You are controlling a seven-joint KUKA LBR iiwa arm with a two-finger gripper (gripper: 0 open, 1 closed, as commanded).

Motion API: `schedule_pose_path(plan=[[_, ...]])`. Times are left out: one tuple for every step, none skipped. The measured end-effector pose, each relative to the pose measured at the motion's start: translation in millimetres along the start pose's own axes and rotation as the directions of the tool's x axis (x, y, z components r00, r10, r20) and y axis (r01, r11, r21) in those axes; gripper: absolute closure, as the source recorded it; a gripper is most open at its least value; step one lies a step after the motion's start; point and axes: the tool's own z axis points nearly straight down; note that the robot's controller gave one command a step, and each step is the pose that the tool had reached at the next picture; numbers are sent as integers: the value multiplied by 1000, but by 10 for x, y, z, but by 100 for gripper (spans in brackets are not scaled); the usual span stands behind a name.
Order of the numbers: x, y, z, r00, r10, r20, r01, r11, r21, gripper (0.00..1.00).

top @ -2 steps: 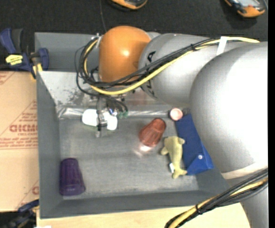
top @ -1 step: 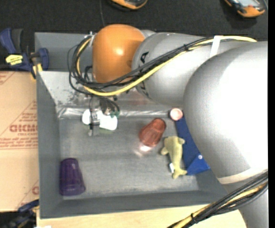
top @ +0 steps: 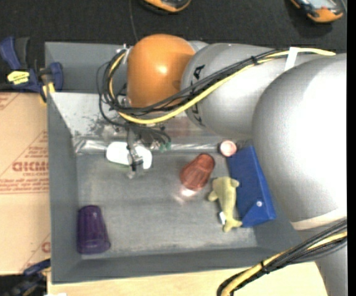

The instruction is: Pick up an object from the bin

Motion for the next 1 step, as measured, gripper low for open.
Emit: schedule_pose_path(plan=[[103,-29,12,969,246,3,-246,969,-2,0]])
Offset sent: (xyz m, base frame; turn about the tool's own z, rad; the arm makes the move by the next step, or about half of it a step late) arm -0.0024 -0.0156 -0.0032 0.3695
